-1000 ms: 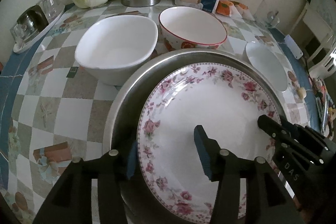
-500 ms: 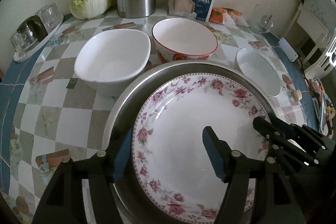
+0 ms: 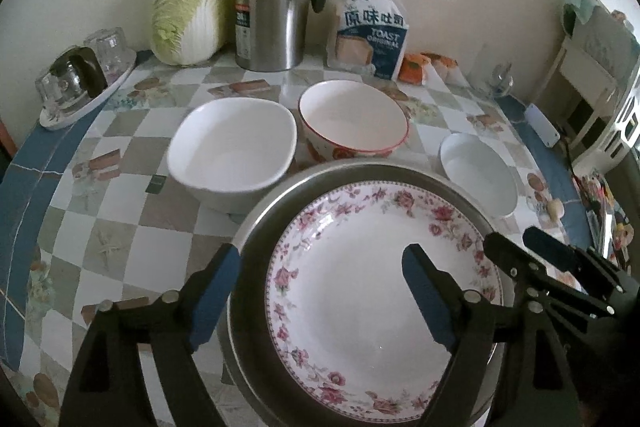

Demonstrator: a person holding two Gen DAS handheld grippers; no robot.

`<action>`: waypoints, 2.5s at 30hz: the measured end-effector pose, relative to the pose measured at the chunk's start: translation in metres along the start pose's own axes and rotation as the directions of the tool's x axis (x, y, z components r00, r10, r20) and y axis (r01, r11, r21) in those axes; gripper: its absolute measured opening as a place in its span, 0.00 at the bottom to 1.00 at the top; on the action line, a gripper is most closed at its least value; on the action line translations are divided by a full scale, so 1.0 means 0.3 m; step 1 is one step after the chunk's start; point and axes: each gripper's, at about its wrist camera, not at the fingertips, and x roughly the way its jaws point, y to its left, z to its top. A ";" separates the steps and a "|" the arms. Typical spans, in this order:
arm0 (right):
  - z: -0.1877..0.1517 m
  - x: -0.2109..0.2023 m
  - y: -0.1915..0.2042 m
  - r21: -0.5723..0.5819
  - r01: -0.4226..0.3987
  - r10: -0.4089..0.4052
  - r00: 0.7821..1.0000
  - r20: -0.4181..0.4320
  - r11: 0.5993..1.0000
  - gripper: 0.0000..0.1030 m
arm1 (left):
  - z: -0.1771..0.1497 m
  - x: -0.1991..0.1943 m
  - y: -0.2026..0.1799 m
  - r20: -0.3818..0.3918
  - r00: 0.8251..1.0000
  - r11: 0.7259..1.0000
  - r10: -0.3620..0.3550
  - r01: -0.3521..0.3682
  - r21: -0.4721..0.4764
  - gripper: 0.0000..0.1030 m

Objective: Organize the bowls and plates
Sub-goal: 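Open both grippers to release the plate rim, then raise both grippers away from the basin toward the red-rimmed bowl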

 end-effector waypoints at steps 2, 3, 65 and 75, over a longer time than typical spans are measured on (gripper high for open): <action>-0.003 0.002 -0.007 0.007 -0.002 0.002 1.000 0.001 1.000 0.65 | 0.002 -0.006 0.009 0.017 1.000 1.000 0.014 -0.014 -0.010 0.86; -0.004 0.002 -0.012 0.013 -0.005 0.005 1.000 0.002 1.000 0.67 | 0.003 -0.006 0.012 0.022 1.000 1.000 0.019 -0.019 -0.014 0.89; 0.280 -0.803 -0.338 0.170 0.015 -0.080 0.920 0.383 0.985 1.00 | 0.233 -0.411 -0.031 0.201 0.976 0.987 0.090 -0.114 0.115 0.97; 0.498 -0.438 -0.188 0.107 -0.143 0.120 0.973 0.196 0.984 1.00 | 0.448 -0.248 0.091 0.031 0.999 0.999 0.023 -0.024 0.039 0.97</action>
